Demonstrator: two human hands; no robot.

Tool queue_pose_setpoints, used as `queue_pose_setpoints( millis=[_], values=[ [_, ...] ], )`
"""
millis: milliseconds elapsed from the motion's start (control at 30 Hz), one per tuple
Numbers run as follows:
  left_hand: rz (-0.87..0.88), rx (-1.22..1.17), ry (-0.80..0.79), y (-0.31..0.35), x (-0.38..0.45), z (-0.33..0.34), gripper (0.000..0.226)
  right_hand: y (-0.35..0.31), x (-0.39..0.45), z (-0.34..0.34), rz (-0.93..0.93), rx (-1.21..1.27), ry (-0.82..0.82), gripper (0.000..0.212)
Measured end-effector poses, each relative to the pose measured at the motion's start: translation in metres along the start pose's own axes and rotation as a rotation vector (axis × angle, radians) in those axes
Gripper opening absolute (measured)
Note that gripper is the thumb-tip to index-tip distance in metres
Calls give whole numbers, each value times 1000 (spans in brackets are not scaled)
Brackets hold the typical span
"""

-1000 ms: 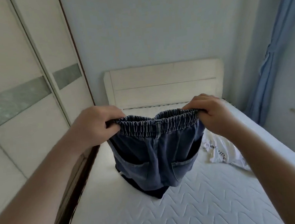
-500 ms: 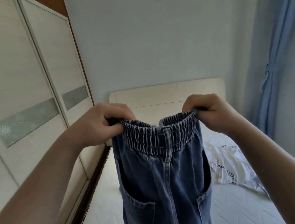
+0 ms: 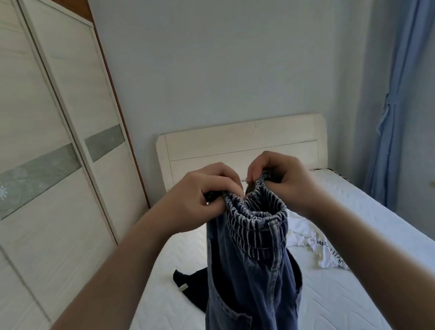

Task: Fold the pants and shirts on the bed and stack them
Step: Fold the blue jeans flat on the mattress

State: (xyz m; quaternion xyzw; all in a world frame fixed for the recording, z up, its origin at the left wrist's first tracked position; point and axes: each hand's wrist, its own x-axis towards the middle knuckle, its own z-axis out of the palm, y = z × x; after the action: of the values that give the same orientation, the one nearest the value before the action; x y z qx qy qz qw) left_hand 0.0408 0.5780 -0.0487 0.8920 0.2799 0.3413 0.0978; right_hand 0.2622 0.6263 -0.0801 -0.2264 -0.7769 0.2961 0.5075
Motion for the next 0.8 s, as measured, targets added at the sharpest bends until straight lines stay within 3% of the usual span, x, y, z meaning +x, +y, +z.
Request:
queue_pose_setpoints(
  millis=[133,233,367,433,567,667,733,800],
  values=[
    [-34,-43,144,-3,-1,14,30,1,-4,11,-4,28,10,41],
    [-114,-177,396,-6,0,33,26,0,-13,30,39,17,-11,35],
    [-345,-256,818,-16,-3,81,13,13,-27,53,90,-32,22,36],
    [-403,-293,904,-27,-9,97,9,21,-33,58,121,-61,57,33],
    [-501,-303,779,-46,-20,109,14,29,-38,58,137,-93,111,38],
    [-666,-480,608,-47,-43,115,20,33,-36,57,139,-151,155,33],
    [-689,-616,468,-47,-71,123,41,37,-36,53,151,-203,188,32],
    [-618,-584,299,-42,-99,135,71,43,-35,48,177,-226,223,35]
  ],
)
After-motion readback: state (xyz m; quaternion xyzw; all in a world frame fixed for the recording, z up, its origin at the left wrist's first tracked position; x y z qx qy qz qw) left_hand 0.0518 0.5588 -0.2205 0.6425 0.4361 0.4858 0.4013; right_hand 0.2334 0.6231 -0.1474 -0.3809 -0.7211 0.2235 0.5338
